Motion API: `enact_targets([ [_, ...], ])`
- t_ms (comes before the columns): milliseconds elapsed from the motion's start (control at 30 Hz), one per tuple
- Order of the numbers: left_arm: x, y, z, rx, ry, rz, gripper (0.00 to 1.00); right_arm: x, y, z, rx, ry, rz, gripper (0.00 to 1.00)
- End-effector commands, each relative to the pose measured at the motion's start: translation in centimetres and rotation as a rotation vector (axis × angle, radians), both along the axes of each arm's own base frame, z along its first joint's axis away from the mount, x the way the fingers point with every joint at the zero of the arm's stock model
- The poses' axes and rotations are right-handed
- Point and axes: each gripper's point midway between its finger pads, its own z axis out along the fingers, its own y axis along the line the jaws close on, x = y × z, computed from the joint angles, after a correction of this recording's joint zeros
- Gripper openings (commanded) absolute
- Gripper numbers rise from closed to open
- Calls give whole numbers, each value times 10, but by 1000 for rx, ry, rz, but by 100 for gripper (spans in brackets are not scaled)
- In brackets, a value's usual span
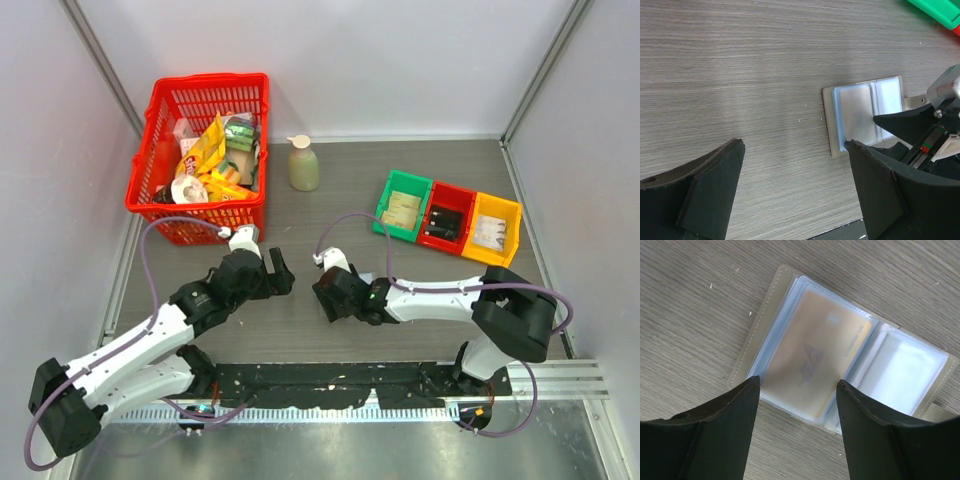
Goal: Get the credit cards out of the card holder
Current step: Remove the credit card from the card holder.
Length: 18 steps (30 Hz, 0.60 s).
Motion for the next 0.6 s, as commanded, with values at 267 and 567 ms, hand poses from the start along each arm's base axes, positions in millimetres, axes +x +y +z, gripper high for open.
enact_targets([
  [267, 5, -28, 9, -91, 12, -58, 89, 6, -16, -8, 34, -4, -69, 43],
  [567, 3, -62, 11, -182, 56, -138, 84, 8, -17, 2, 299, 97, -52, 22],
])
